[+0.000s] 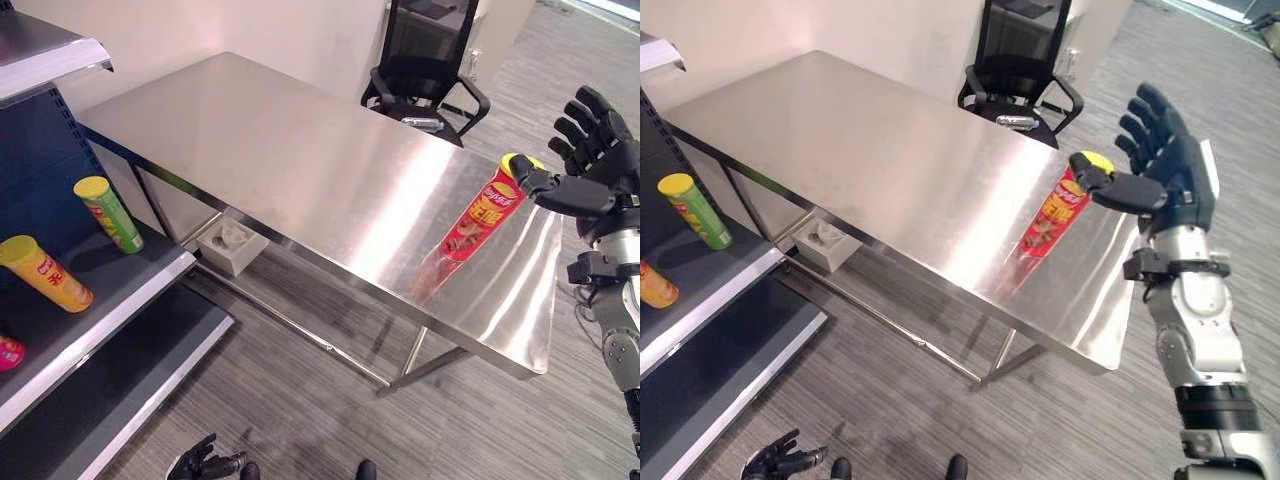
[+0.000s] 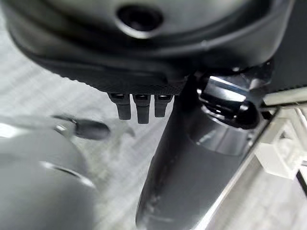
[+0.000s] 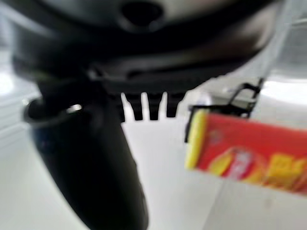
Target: Put the goods on the table back onto the shelves and tidy them up.
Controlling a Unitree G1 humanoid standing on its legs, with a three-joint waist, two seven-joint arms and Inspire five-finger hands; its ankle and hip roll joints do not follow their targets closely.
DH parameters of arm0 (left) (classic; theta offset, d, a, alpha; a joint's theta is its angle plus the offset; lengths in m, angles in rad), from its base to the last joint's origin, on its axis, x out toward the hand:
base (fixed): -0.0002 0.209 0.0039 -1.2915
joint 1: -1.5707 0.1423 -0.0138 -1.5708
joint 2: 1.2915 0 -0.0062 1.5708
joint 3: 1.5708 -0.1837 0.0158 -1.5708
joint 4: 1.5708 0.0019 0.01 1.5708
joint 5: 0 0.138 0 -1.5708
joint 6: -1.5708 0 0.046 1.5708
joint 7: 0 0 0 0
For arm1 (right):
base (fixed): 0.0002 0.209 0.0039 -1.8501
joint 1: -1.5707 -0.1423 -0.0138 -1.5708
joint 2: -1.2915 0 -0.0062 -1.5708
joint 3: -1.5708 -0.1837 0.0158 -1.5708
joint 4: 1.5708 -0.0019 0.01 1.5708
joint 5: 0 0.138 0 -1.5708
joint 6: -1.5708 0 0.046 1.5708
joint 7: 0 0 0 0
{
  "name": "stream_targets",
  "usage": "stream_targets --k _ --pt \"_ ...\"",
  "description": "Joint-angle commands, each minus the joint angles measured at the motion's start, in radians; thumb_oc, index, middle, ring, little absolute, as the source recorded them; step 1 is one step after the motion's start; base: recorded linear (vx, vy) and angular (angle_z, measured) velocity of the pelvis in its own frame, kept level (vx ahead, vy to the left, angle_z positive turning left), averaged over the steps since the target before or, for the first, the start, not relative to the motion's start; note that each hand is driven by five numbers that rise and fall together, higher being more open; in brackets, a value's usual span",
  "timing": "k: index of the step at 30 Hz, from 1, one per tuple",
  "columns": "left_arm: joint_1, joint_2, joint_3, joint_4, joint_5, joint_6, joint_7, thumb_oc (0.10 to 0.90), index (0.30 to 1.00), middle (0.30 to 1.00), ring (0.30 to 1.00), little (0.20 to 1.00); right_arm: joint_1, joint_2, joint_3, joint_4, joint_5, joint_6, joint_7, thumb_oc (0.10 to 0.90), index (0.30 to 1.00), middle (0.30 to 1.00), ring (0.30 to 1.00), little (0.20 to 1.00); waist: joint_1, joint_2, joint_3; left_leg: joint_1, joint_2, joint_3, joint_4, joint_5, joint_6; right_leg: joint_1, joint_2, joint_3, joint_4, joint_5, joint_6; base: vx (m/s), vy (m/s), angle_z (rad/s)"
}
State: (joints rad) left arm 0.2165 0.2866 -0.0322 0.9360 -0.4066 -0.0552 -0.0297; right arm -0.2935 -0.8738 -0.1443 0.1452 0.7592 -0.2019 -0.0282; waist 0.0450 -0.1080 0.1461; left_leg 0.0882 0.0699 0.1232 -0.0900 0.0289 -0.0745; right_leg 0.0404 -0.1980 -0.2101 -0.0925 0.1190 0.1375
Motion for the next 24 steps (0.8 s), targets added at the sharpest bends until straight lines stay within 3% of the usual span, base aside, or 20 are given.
stream_targets --k 1,7,13,16,24 --pt "-0.018 0.017 -0.03 -0.022 0.024 -0.024 -0.029 0.8 0.9 0.9 0.9 0.9 -0.104 -0.12 -0.131 -0.017 -0.031 -0.088 -0.015 0.8 0.9 0.9 0.9 0.9 0.029 -0.002 -0.065 -0.031 -0.034 -0.012 0.003 -0.031 0.038 0.054 0.028 -0.035 0.005 -0.061 0.043 0.03 0.047 -0.02" --pt "-0.008 0.015 -0.04 -0.029 0.043 -0.02 -0.031 0.8 0.9 0.9 0.9 0.9 -0.061 -0.126 -0.174 -0.025 -0.076 -0.084 -0.029 0.8 0.9 0.9 0.9 0.9 0.023 -0.01 -0.071 -0.022 -0.029 -0.008 0.003 -0.039 0.039 0.051 0.031 -0.033 0.005 -0.064 0.045 0.02 0.011 -0.03" --pt "-0.008 0.012 -0.051 -0.032 0.05 -0.017 -0.038 0.8 0.9 0.9 0.9 0.9 -0.043 -0.142 -0.147 -0.025 -0.081 -0.062 0.005 0.8 0.9 0.9 0.9 0.9 0.022 -0.02 -0.069 -0.022 -0.02 -0.006 0.003 -0.037 0.034 0.044 0.037 -0.034 0.005 -0.067 0.043 0.01 -0.007 -0.04" --pt "-0.003 0.01 -0.064 -0.033 0.054 -0.018 -0.049 0.8 0.9 0.9 0.9 0.9 -0.038 -0.142 -0.118 -0.029 -0.024 -0.057 0.051 0.8 0.9 0.9 0.9 0.9 0.023 -0.027 -0.066 -0.023 -0.014 -0.01 0.003 -0.035 0.029 0.045 0.041 -0.041 0.005 -0.071 0.042 0.0 0.0 0.0" --pt "-0.009 0.009 -0.066 -0.008 0.065 -0.018 -0.049 0.8 0.9 0.9 0.9 0.9 -0.04 -0.177 -0.075 0.014 -0.107 -0.025 0.05 0.8 0.9 0.9 0.9 0.9 0.029 -0.031 -0.064 -0.029 -0.009 -0.019 0.003 -0.029 0.022 0.046 0.046 -0.05 0.005 -0.077 0.039 0.0 -0.007 0.02"
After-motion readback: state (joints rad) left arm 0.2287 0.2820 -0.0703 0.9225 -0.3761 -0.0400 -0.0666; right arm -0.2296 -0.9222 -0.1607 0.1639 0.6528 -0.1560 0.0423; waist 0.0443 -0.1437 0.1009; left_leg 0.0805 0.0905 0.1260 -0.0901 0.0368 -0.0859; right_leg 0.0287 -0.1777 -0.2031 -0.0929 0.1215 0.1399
